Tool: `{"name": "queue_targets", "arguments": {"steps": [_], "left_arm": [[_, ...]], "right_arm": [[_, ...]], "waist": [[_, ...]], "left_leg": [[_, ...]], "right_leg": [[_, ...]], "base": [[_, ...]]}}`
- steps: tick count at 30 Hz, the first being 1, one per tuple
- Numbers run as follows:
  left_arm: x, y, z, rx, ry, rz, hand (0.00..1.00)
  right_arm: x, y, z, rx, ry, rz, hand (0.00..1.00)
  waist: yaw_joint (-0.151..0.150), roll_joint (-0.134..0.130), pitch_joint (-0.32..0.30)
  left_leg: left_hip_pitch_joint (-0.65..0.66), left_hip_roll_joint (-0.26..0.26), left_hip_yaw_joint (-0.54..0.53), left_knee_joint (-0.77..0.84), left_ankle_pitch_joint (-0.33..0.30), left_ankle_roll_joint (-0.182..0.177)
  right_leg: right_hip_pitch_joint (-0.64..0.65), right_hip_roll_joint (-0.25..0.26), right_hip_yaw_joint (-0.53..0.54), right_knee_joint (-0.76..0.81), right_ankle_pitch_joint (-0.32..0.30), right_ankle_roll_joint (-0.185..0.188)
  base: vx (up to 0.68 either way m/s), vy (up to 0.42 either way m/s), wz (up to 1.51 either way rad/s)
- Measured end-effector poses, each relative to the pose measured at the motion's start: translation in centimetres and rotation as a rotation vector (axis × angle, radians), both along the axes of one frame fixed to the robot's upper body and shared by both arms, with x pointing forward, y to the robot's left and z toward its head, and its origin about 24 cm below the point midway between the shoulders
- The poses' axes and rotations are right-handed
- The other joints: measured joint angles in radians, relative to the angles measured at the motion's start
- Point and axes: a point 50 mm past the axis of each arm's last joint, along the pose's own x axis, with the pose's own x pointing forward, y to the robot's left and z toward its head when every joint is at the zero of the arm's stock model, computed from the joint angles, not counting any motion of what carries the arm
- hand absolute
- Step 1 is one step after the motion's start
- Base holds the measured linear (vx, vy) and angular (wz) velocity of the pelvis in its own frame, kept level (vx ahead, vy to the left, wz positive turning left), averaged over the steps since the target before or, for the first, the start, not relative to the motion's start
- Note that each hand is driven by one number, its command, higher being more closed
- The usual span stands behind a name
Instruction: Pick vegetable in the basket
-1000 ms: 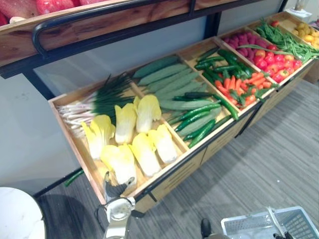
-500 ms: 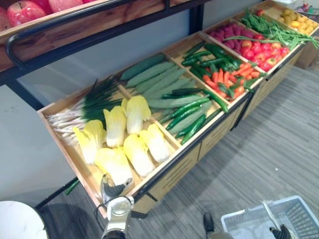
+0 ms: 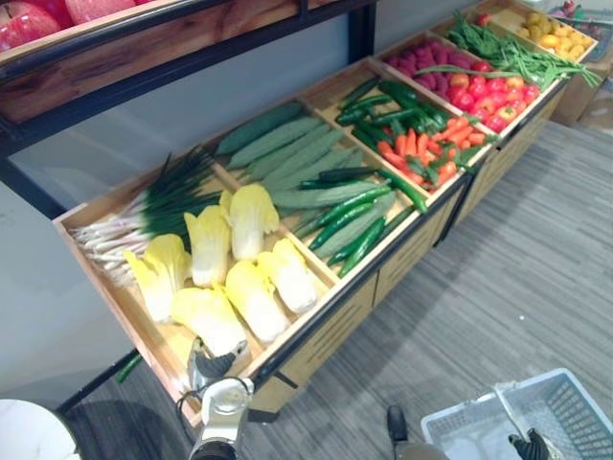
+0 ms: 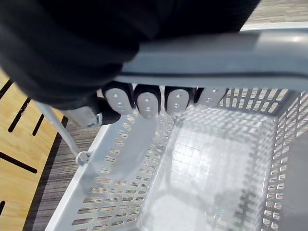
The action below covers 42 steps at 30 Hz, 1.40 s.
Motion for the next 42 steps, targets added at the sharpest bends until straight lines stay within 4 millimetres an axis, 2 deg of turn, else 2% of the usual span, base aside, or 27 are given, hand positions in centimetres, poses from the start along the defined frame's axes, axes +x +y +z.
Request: {"name": "queue_targets", "arguments": {"steps": [9, 20, 26, 29, 32, 39, 42], "left_arm": [[0.6, 1.1, 0.6, 0.034, -0.008, -0.001, 1.0], [0.8, 0.9, 0.6, 0.041, 0.0, -0.024, 1.0], [1.5, -0.4, 1.6, 0.013, -0.065, -0.084, 1.0], [2.5, -2.4, 3.1, -0.028, -0.169, -0.158, 1.0], [2.9, -2.9, 3.9, -0.043, -0.206, -0.182, 1.0], [3.2, -4.7, 5.4, -0.078, -0.292, -0.218, 1.0], [3.4, -5.3, 6.2, -0.078, -0.333, -0.225, 1.0]], "right_arm": [[0.1, 0.4, -0.1, 0.008, 0.0, 0.024, 1.0], [0.2, 0.8, -0.2, 0.004, 0.0, 0.049, 1.0], [0.1, 1.3, -0.5, 0.016, 0.0, 0.035, 1.0], [0.3, 2.1, -0.8, 0.046, -0.017, 0.003, 1.0], [0.1, 2.3, -1.0, 0.058, -0.02, -0.03, 1.0], [-0.4, 1.6, -1.0, 0.053, -0.013, -0.093, 1.0], [-0.9, 1.4, -1.1, 0.053, -0.002, -0.112, 1.0]], "waist": [[0.0, -0.007, 0.004], [0.0, -0.013, 0.006], [0.001, -0.037, 0.022], [0.004, -0.057, 0.037], [0.003, -0.07, 0.046], [0.007, -0.06, 0.041], [0.023, -0.054, 0.036]], "left_leg": [[0.012, -0.002, 0.021, -0.001, 0.001, 0.001], [0.017, -0.018, 0.023, -0.003, 0.001, 0.002], [0.031, -0.028, -0.006, -0.016, 0.005, 0.008], [0.03, -0.033, -0.015, -0.017, 0.006, 0.01], [0.029, -0.034, -0.033, -0.017, 0.007, 0.011], [0.027, -0.032, -0.064, 0.013, 0.007, 0.011], [0.026, -0.029, -0.078, 0.018, 0.007, 0.011]], "right_leg": [[0.0, 0.002, 0.017, 0.0, 0.003, 0.001], [0.001, -0.01, 0.024, 0.0, 0.008, 0.006], [0.027, -0.024, -0.005, 0.002, 0.009, 0.004], [0.025, -0.031, -0.014, 0.016, 0.009, 0.004], [0.027, -0.035, -0.03, 0.029, 0.002, -0.004], [0.03, -0.055, -0.058, 0.075, -0.029, -0.001], [0.036, -0.057, -0.068, 0.075, -0.03, -0.001]], "base": [[-0.04, -0.021, -0.05], [-0.06, -0.01, 0.0], [-0.08, -0.014, 0.13], [-0.05, -0.005, 0.09], [-0.03, -0.013, 0.13], [-0.02, -0.016, 0.12], [-0.08, -0.039, 0.1]]}}
